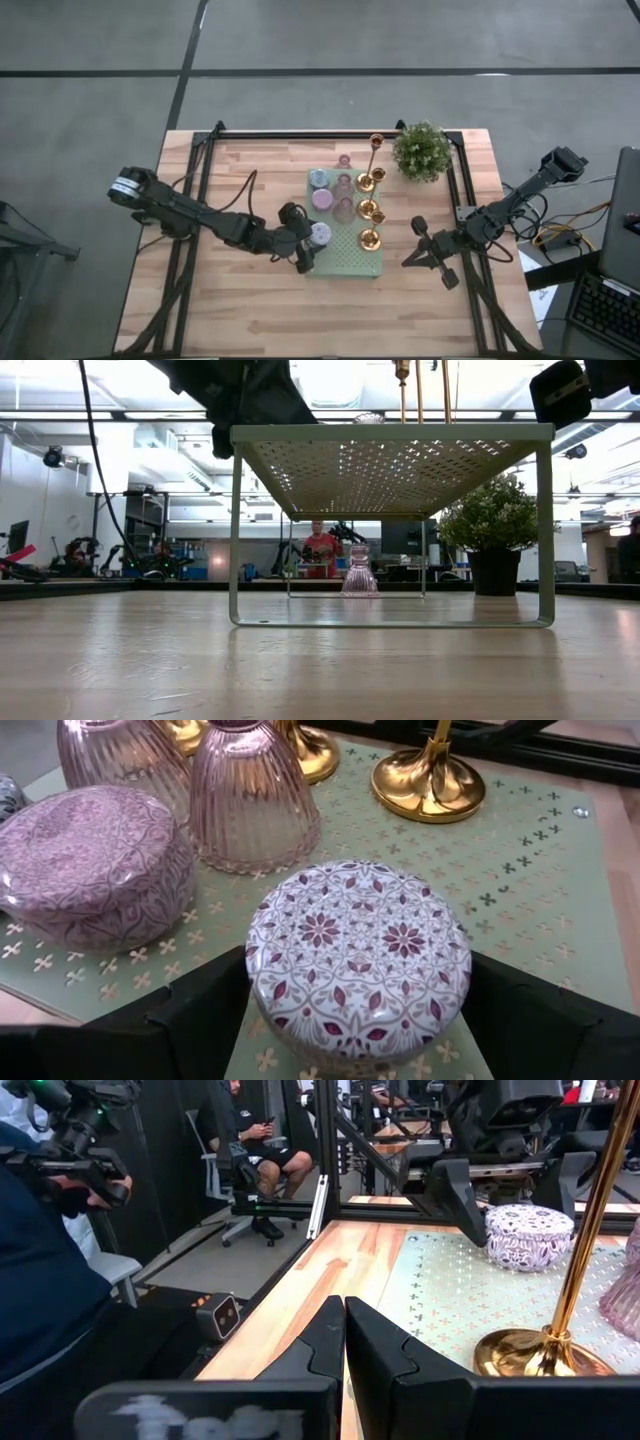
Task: Pick & Place candle stick holders
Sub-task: Put the red patterned scented candle on the shelf aligned with the other purple patterned scented candle, then put the purple vase on the shelf aligned with the other purple vase
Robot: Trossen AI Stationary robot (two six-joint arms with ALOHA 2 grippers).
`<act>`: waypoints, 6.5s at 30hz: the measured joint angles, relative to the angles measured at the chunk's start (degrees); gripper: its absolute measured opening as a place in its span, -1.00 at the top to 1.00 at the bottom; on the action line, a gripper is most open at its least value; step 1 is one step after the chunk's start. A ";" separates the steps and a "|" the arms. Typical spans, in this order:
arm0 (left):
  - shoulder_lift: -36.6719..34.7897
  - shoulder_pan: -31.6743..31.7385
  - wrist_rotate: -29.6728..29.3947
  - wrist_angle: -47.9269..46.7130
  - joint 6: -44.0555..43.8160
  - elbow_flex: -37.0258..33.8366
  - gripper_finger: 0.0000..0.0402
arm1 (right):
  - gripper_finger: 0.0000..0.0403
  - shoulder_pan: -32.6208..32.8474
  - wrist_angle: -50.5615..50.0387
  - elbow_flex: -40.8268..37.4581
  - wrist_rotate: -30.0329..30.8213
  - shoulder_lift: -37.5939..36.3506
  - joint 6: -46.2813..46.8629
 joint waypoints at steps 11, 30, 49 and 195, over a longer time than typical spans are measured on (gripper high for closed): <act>-7.09 -2.02 -0.11 -4.95 -0.24 0.00 -0.67 | 0.96 0.00 1.68 -0.09 0.00 0.00 0.60; -29.25 -2.48 -15.97 -2.21 4.20 -15.70 -0.16 | 0.96 0.02 -10.76 16.20 14.08 -0.20 -3.35; -40.40 -0.72 -11.15 18.82 19.04 -32.09 0.97 | 0.96 -13.85 -39.78 37.28 21.99 -0.92 -6.03; -66.83 -0.74 -5.27 28.95 23.67 -56.11 0.93 | 0.12 -79.89 -78.03 92.71 -51.97 89.07 -60.04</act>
